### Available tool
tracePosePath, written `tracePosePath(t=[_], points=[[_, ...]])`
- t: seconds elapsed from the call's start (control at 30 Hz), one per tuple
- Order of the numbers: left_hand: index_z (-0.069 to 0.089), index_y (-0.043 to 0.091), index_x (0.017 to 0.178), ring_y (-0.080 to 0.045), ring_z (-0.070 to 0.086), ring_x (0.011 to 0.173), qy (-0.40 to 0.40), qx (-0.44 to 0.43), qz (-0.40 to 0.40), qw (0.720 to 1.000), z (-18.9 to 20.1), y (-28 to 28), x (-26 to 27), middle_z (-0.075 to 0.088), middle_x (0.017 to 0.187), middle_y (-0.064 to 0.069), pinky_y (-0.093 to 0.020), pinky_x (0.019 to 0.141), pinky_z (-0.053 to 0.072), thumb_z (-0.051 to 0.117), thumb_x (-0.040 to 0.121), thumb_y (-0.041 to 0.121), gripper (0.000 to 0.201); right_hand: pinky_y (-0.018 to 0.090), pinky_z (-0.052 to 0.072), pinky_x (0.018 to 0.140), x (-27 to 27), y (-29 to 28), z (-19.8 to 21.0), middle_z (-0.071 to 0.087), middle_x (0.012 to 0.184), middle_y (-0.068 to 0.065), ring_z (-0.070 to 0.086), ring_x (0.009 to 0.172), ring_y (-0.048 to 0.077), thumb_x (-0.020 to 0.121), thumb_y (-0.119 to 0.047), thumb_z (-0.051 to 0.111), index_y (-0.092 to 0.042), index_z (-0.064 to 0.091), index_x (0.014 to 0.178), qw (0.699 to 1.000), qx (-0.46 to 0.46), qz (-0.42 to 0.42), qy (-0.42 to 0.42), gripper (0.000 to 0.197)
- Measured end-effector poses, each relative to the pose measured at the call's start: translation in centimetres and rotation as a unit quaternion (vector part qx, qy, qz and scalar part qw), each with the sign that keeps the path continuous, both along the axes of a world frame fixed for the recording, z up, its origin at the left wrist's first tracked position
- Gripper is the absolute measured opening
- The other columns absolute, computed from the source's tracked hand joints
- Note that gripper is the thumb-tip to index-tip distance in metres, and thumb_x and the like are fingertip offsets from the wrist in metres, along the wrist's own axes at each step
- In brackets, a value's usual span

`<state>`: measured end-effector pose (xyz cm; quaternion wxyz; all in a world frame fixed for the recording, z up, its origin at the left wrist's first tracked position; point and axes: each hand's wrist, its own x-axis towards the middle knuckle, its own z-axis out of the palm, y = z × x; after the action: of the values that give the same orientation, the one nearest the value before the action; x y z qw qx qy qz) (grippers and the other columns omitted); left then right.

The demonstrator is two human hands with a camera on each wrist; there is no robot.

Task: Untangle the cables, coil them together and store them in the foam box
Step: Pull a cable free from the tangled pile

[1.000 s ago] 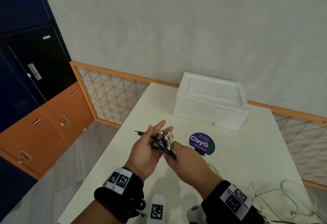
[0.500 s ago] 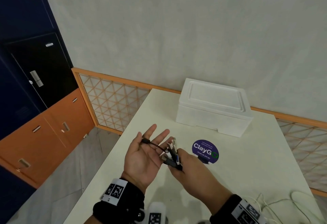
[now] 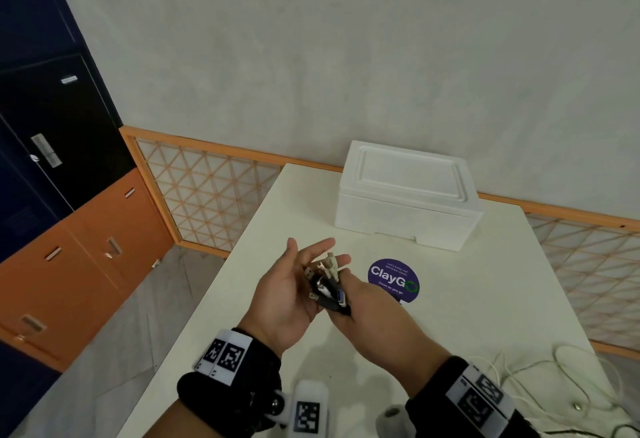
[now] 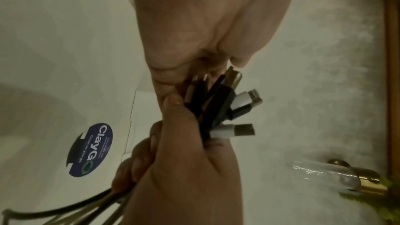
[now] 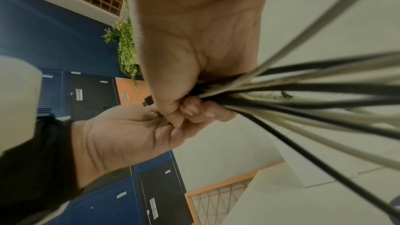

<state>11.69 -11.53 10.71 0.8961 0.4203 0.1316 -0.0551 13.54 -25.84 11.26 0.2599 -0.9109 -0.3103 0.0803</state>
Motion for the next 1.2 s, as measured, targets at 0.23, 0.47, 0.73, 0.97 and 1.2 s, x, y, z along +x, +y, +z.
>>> tracePosePath(t=[0.23, 0.47, 0.73, 0.97, 1.2], points=[[0.070, 0.007, 0.084, -0.019, 0.067, 0.099, -0.022, 0.154, 0.035, 0.987, 0.2, -2.1, -0.4, 0.074, 0.102, -0.008, -0.028, 0.080, 0.052, 0.043, 0.099, 0.016, 0.032, 0.030, 0.043, 0.062, 0.2, 0.7, -0.1, 0.051, 0.077, -0.001, 0.051, 0.069, 0.019, 0.089, -0.027, 0.046, -0.014, 0.047, 0.116, 0.996, -0.069, -0.049, -0.041, 0.030], [0.060, 0.002, 0.075, -0.017, 0.068, 0.092, -0.047, 0.199, 0.060, 0.977, 0.9, -2.4, -0.9, 0.074, 0.100, -0.005, -0.033, 0.077, 0.050, 0.060, 0.077, 0.046, 0.044, 0.023, 0.027, 0.045, 0.7, 1.5, -0.8, 0.046, 0.069, -0.006, 0.046, 0.060, 0.016, 0.085, -0.022, 0.042, -0.016, 0.054, 0.101, 0.990, -0.116, -0.055, -0.063, 0.021], [0.074, 0.023, 0.101, -0.009, 0.067, 0.100, -0.051, 0.318, 0.075, 0.944, 0.0, -2.6, -0.8, 0.073, 0.103, 0.009, -0.042, 0.095, 0.052, 0.046, 0.099, 0.023, 0.028, 0.020, 0.026, 0.045, 1.0, 1.6, -0.3, 0.044, 0.067, -0.010, 0.050, 0.066, 0.015, 0.082, -0.019, 0.049, -0.023, 0.044, 0.087, 0.993, -0.068, -0.093, -0.016, 0.009], [0.070, 0.024, 0.100, 0.004, 0.064, 0.096, -0.119, 0.396, 0.066, 0.908, 0.0, -2.9, -1.2, 0.071, 0.101, 0.015, -0.009, 0.076, 0.046, 0.067, 0.085, 0.030, 0.017, 0.021, 0.038, 0.052, 1.3, 1.6, 0.7, 0.056, 0.075, -0.009, 0.058, 0.073, 0.014, 0.086, -0.022, 0.041, -0.029, 0.053, 0.082, 0.997, -0.063, -0.042, -0.024, 0.014], [0.076, 0.016, 0.089, -0.011, 0.069, 0.090, -0.077, 0.371, 0.082, 0.922, 0.0, -2.3, -0.5, 0.075, 0.090, 0.006, -0.025, 0.080, 0.054, 0.062, 0.090, 0.028, 0.018, 0.016, 0.031, 0.049, 1.0, 2.3, -0.1, 0.064, 0.086, -0.005, 0.057, 0.070, 0.013, 0.086, -0.019, 0.045, -0.024, 0.057, 0.106, 0.996, -0.066, -0.056, -0.034, 0.023]])
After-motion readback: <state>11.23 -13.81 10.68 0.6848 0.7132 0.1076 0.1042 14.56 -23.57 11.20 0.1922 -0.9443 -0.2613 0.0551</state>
